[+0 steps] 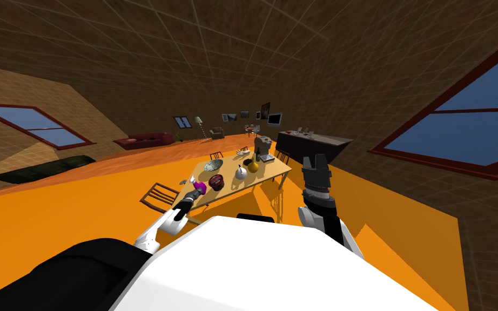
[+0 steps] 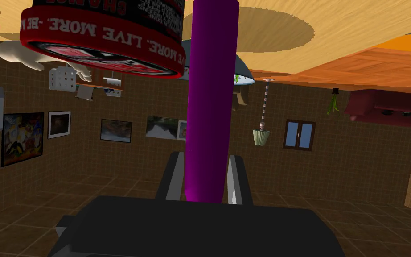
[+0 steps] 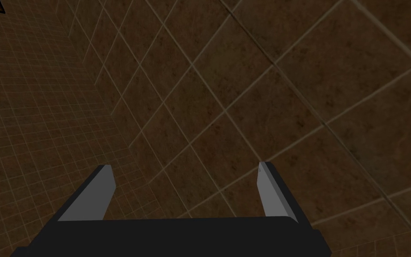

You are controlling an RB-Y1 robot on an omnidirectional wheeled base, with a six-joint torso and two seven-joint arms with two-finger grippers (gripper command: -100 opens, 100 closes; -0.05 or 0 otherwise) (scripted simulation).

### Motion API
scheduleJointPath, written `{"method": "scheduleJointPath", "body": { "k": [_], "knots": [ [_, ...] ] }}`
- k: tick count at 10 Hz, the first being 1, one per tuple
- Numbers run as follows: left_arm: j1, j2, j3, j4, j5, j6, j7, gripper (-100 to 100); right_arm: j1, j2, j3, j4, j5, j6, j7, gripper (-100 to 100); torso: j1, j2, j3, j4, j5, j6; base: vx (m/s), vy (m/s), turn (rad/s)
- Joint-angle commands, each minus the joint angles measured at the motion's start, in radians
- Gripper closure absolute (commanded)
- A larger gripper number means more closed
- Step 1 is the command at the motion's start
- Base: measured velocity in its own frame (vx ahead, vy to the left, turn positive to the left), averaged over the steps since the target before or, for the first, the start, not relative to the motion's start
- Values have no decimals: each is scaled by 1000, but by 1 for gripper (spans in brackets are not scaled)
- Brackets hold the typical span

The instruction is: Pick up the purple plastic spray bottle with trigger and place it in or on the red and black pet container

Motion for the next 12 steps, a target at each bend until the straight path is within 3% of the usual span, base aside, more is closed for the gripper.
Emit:
{"method": "scheduleJointPath", "body": {
  "k": [1,6,7,8,12],
  "knots": [
    [-24,6,16,-38,-8,14,-6,100,0,0,0,0,0,0,0,0,0,0,0,0,0,0,89,-107,50],
    [-108,4,40,-110,-37,52,-29,100,0,0,0,0,0,0,0,0,0,-5,-3,-1,0,3,122,-79,41],
    [-102,13,36,-103,-28,50,-24,100,0,0,0,0,0,0,0,0,1,-6,-3,-1,0,3,58,-20,-8],
    [-106,14,36,-104,-29,51,-25,-100,0,0,0,0,0,0,0,0,4,-2,-2,-1,2,2,12,-5,-4],
    [-106,14,36,-105,-29,51,-25,-100,0,0,0,0,0,0,0,0,6,3,1,0,2,2,1,-1,0]
  ]
}}
